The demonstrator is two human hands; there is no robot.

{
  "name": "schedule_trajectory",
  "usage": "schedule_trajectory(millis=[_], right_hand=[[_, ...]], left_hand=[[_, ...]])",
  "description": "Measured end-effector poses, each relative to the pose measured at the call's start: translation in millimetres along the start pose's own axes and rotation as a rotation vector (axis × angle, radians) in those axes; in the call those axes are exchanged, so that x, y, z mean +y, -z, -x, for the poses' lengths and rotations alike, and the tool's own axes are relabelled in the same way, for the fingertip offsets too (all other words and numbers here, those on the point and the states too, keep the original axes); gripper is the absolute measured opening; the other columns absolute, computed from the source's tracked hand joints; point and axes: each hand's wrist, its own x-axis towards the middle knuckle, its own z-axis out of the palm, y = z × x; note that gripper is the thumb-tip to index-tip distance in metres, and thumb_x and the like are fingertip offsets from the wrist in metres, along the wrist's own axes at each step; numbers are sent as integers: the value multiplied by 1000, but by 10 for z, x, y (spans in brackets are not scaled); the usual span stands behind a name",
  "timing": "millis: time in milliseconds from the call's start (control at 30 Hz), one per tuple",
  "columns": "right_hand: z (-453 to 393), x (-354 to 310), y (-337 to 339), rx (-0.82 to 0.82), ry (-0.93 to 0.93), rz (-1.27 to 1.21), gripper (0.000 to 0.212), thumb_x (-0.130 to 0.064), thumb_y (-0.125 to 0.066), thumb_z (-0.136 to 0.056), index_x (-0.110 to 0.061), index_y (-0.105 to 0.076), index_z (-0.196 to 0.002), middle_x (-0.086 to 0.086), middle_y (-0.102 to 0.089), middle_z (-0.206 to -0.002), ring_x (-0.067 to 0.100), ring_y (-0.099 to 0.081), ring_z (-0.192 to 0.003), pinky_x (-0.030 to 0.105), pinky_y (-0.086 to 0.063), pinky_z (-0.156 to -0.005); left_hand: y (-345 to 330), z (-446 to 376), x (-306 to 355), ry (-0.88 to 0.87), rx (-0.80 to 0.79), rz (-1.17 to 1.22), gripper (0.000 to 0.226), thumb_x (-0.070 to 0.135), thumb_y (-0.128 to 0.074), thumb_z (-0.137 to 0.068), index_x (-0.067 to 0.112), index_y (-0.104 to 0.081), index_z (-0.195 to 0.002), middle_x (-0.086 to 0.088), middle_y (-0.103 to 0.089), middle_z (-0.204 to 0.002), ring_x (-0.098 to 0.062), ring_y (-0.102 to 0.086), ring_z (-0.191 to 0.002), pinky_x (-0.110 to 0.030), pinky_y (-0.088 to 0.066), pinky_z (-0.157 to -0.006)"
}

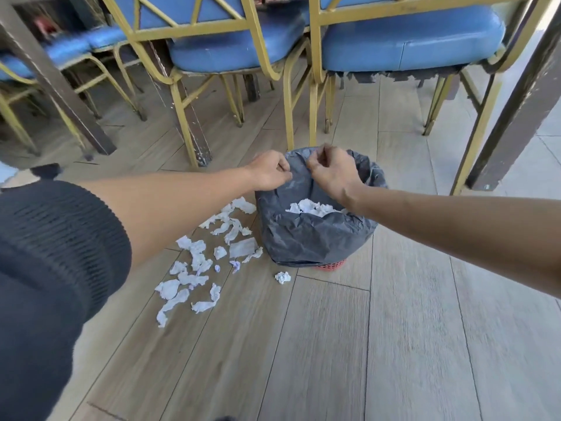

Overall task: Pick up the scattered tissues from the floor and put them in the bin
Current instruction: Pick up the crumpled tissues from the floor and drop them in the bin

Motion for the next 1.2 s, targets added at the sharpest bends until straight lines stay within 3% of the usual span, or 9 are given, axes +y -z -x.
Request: schedule_trajectory(millis=[100,233,400,500,567,767,900,1000,1200], right_hand=[[194,-81,-207,-97,198,-8,12,-21,-54,-89,-11,-60,-84,5,-65,-85,17,-58,-77,26,-45,-72],[425,-168,-519,-236,324,9,13,-21,-56,-87,-10,-62,-86,10,-62,-96,23,-60,-83,31,-49,-77],[587,-259,-751,-430,337,37,11,-23,-59,-85,-14,-63,-90,8,-61,-103,22,-59,-91,32,-50,-81],[712,-185,-781,-518,337,19,4,-20,-59,-82,-19,-63,-84,5,-66,-97,23,-63,-89,41,-54,-84],[809,-99,-738,-559,353,59,6,-17,-58,-84,-17,-64,-86,3,-66,-94,19,-62,-82,38,-55,-82],[962,170,-696,-818,462,450,10,-17,-59,-88,-13,-63,-97,-1,-66,-93,20,-63,-88,24,-47,-77],[1025,251,-752,-984,600,814,19,-26,-58,-92,-21,-63,-110,-5,-66,-107,19,-64,-97,21,-42,-75],[1064,132,-809,-1052,600,988,29,-32,-56,-96,-23,-56,-124,-6,-63,-118,17,-63,-101,27,-50,-84],[1000,-24,-1031,-1027,502,1247,44,-40,-51,-100,-15,-50,-135,-1,-60,-120,16,-63,-99,29,-53,-88]], left_hand=[[57,156,-106,55,48,-24,9,27,-69,-89,19,-70,-86,1,-73,-89,-16,-66,-87,-28,-51,-80],[110,451,-307,143,9,-112,11,15,-63,-88,17,-67,-77,-1,-65,-81,-19,-58,-80,-33,-51,-81],[264,755,-594,287,-75,-183,4,16,-64,-87,17,-65,-91,-11,-72,-105,-28,-65,-105,-38,-52,-94],[202,865,-719,341,-78,-182,14,19,-66,-88,10,-64,-98,-12,-71,-106,-29,-66,-105,-40,-53,-94],[33,920,-865,344,-120,-216,23,25,-67,-88,8,-65,-103,-10,-70,-105,-28,-66,-101,-39,-54,-90],[-152,1146,-1453,141,-560,-550,32,40,-61,-88,14,-66,-106,-1,-67,-99,-26,-63,-100,-38,-54,-86],[32,1255,-1870,34,-554,-606,33,31,-58,-93,4,-62,-113,5,-56,-92,-22,-56,-95,-30,-49,-75],[88,1276,-2310,-7,-597,-686,35,34,-57,-91,8,-61,-114,-4,-62,-108,-25,-59,-100,-36,-53,-82],[-32,1086,-2763,-106,-650,-714,30,31,-55,-92,6,-63,-107,-8,-65,-106,-27,-62,-94,-31,-44,-65]])
